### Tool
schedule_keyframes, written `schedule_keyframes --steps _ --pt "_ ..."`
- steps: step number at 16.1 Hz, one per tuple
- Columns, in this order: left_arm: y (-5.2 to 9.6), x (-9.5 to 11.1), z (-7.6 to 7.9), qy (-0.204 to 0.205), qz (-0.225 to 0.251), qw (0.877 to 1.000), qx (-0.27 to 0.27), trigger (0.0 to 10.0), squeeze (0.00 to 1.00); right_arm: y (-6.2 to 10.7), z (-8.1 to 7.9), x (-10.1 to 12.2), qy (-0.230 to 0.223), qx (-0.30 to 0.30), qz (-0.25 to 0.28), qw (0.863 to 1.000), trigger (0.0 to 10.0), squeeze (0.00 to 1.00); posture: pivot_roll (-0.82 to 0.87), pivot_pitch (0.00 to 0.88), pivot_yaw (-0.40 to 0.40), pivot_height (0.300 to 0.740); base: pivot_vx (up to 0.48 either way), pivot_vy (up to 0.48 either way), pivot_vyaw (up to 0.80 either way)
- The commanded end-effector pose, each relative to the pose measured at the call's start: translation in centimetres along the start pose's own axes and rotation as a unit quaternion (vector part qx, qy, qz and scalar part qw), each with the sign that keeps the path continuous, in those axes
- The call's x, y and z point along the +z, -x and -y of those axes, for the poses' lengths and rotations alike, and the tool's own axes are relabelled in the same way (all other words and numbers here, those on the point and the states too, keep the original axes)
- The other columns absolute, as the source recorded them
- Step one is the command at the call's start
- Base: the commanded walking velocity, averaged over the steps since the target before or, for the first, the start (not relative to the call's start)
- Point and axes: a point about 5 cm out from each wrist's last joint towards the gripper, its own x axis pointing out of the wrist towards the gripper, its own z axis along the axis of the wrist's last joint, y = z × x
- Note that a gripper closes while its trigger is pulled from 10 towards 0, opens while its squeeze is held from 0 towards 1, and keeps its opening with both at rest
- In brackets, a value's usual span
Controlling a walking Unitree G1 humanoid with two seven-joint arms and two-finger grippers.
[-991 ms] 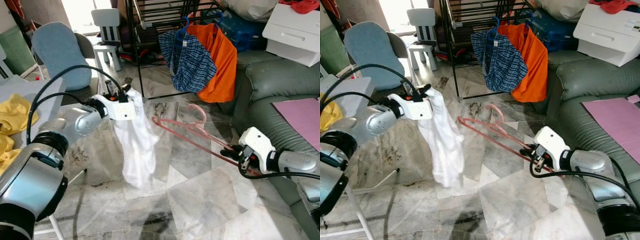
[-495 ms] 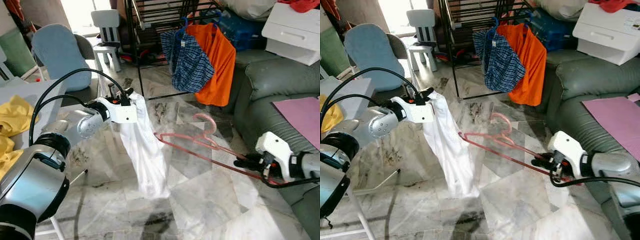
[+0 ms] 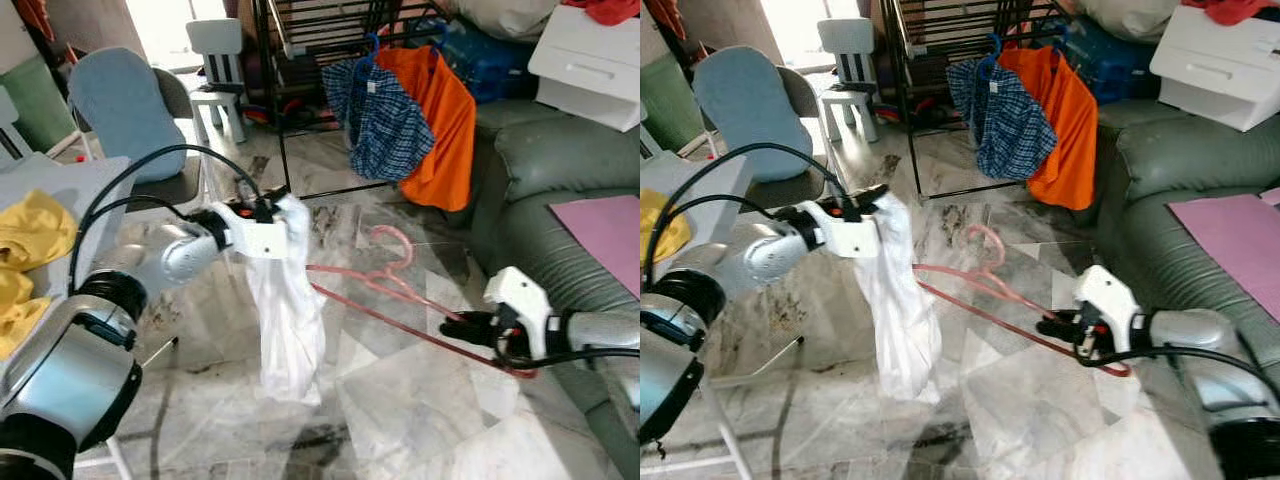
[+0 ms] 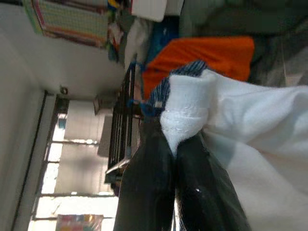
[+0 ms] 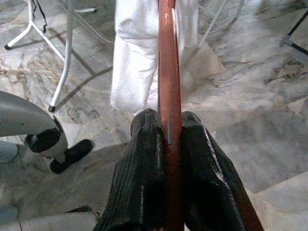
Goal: Hang hanger
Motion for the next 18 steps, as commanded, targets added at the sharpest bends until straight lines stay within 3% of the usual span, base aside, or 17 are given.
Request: schedule_keyframes --steps 1,5,7,8,13,18 --pt "-0.1 0.2 -0.8 0.005 0.010 1.000 0.020 10.0 0.00 -0.3 0.1 0.4 0.004 0.005 0.006 1.000 10.0 0.00 -0.19 0.000 0.087 0.740 0.000 0.000 0.00" --pt "-0.4 0.8 -1.3 0.013 0.028 0.999 0.042 10.0 0.00 -1.2 0.2 0.0 -0.006 0.006 -0.001 1.000 10.0 0.00 -0.19 0.000 0.090 0.740 0.000 0.000 0.00" --pt "-0.6 1.0 -1.6 0.010 0.027 0.997 0.066 10.0 0.00 -2.0 -1.1 0.0 -0.013 0.052 0.004 0.999 10.0 0.00 -0.19 0.000 0.087 0.740 0.000 0.000 0.00" --pt "-0.4 0.6 -1.5 -0.006 0.018 0.998 0.060 10.0 0.00 -1.8 -1.6 0.2 -0.019 0.072 0.013 0.997 10.0 0.00 -0.19 0.000 0.087 0.740 0.000 0.000 0.00" --pt "1.3 -1.5 0.5 -0.028 -0.037 0.999 -0.012 10.0 0.00 0.9 -1.2 0.6 -0.015 0.069 0.018 0.997 10.0 0.00 -0.20 0.000 0.097 0.740 0.000 0.000 0.00" --pt "1.7 -1.4 2.0 -0.020 -0.033 0.998 -0.041 10.0 0.00 0.5 -1.6 1.6 -0.015 0.079 0.043 0.996 10.0 0.00 -0.20 0.000 0.096 0.740 0.000 0.000 0.00"
